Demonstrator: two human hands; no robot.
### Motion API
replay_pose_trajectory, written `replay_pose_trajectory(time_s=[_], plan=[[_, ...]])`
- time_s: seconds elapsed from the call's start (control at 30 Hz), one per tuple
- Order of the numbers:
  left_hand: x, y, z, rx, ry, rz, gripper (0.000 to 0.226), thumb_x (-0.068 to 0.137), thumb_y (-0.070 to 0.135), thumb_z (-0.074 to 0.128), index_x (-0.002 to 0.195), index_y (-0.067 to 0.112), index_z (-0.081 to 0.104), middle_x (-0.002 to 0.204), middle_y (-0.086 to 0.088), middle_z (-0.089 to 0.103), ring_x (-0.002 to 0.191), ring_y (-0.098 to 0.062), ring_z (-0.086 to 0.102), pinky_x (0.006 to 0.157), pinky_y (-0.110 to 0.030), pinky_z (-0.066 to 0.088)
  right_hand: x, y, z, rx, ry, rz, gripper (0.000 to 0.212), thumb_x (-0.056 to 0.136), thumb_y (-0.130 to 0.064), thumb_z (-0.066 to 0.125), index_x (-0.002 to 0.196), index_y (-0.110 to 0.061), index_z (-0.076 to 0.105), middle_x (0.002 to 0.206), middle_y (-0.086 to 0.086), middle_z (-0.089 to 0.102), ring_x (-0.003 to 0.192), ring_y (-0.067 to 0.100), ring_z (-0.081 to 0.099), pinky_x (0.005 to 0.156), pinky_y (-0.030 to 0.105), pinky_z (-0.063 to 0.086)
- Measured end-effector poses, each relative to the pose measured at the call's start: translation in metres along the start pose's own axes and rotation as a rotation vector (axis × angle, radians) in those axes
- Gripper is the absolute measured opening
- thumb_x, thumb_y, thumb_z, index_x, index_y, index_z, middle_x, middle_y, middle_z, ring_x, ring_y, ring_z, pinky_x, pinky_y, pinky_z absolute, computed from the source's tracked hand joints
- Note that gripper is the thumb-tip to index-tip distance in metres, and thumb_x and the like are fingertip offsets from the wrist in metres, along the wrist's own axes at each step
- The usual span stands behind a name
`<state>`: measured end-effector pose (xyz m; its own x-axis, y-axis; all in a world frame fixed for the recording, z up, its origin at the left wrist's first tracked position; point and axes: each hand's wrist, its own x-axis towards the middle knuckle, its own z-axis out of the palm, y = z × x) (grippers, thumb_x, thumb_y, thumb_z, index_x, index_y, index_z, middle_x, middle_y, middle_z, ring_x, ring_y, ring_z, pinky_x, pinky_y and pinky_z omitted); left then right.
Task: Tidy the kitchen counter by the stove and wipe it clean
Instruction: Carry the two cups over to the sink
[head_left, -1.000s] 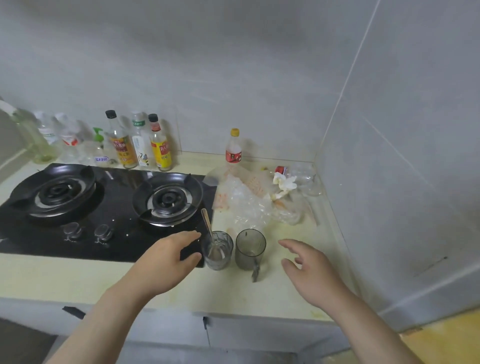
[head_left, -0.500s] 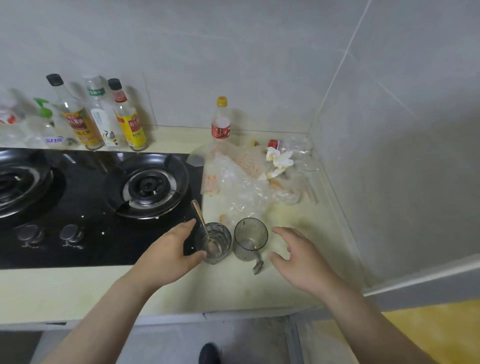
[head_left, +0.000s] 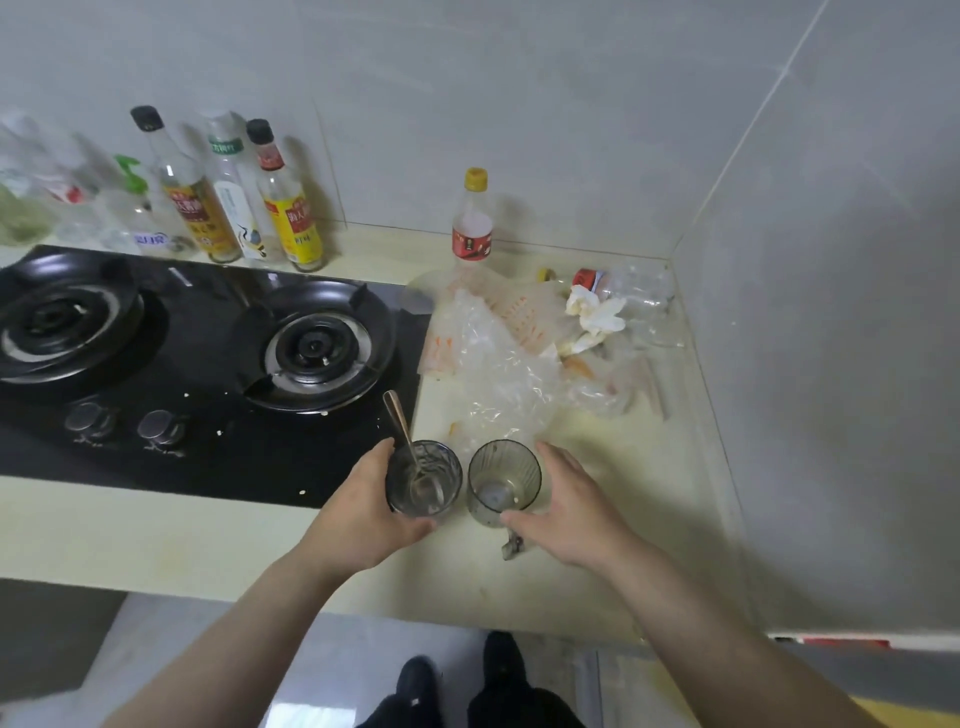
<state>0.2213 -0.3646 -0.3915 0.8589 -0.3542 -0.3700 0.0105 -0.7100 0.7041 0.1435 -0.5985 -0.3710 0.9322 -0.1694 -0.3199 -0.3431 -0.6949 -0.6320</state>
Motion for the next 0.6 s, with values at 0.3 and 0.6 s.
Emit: replay_pose_trajectory(time_s=[0.3, 0.6], plan=[[0.001, -0.002, 0.032, -0.111, 0.130, -0.055, 0.098, 0.061, 0.022, 0.090, 0.140, 0.023, 0.032, 0.103, 0.038, 0.041, 0.096, 0.013, 0.048, 0.084, -0.004, 0.035, 0.018, 0.018, 0.018, -0.103, -0.002, -0.076, 0.108, 0.068, -0.053, 0.079, 0.152, -0.020, 0.017, 0.151, -0.005, 0.024, 0.141, 0.013, 0.025, 0.108, 0.019, 0.023], [0.011, -0.007, 0.054, -0.227, 0.287, -0.088, 0.100, 0.055, 0.032, 0.090, 0.138, 0.017, 0.037, 0.119, 0.013, 0.059, 0.109, -0.004, 0.059, 0.093, -0.023, 0.048, 0.030, 0.019, 0.025, -0.135, 0.074, -0.165, 0.096, 0.060, -0.055, 0.080, 0.139, -0.019, 0.037, 0.133, -0.003, 0.037, 0.130, 0.017, 0.036, 0.108, 0.025, 0.034]])
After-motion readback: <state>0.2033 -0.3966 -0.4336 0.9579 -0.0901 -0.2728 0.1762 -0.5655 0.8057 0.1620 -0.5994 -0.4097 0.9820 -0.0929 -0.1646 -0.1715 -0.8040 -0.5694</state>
